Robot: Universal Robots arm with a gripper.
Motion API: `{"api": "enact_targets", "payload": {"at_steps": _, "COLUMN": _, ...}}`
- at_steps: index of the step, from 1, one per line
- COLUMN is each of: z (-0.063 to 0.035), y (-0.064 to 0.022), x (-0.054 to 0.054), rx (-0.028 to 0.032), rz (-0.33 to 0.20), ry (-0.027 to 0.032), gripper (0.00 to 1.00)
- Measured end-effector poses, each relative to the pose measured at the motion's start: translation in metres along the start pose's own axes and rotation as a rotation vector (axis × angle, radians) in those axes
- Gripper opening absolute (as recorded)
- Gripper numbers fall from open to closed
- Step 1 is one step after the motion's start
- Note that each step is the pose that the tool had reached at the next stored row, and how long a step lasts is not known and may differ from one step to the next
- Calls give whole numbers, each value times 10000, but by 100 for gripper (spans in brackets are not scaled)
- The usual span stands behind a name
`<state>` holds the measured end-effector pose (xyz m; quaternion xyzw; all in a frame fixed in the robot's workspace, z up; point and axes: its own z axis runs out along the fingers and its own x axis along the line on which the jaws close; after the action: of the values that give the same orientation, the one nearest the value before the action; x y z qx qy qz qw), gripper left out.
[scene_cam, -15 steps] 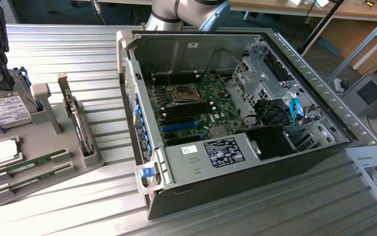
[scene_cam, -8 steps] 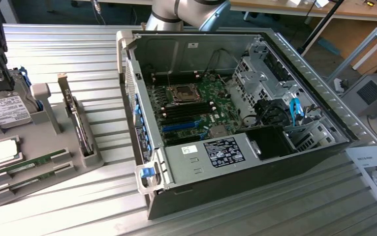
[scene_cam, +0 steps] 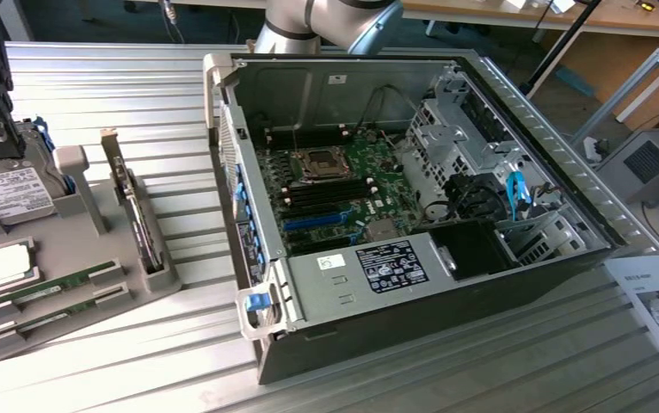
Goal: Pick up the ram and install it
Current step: 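Pick up the ram and move it above insertion slot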
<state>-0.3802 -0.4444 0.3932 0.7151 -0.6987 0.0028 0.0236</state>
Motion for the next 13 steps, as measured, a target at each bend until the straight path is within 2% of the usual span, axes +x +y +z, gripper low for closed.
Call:
{"api": "enact_targets", "payload": {"at_steps": 3, "z": 0, "y": 0, "x": 1, "rx": 0, "rz": 0, "ry": 0, "gripper": 11}}
{"api": "enact_targets", "payload": {"at_steps": 6, "z": 1, "y": 1, "x": 24, "rx": 1, "rz": -3, "ry": -59, "gripper": 11}}
{"api": "enact_targets", "payload": {"at_steps": 11, "z": 1, "y": 1, "x": 26, "rx": 1, "rz": -2, "ry": -60, "gripper": 11}}
{"api": "enact_targets", "payload": {"at_steps": 13, "z": 0, "y": 2, "x": 27, "rx": 5, "rz": -17, "ry": -90, "gripper": 11}}
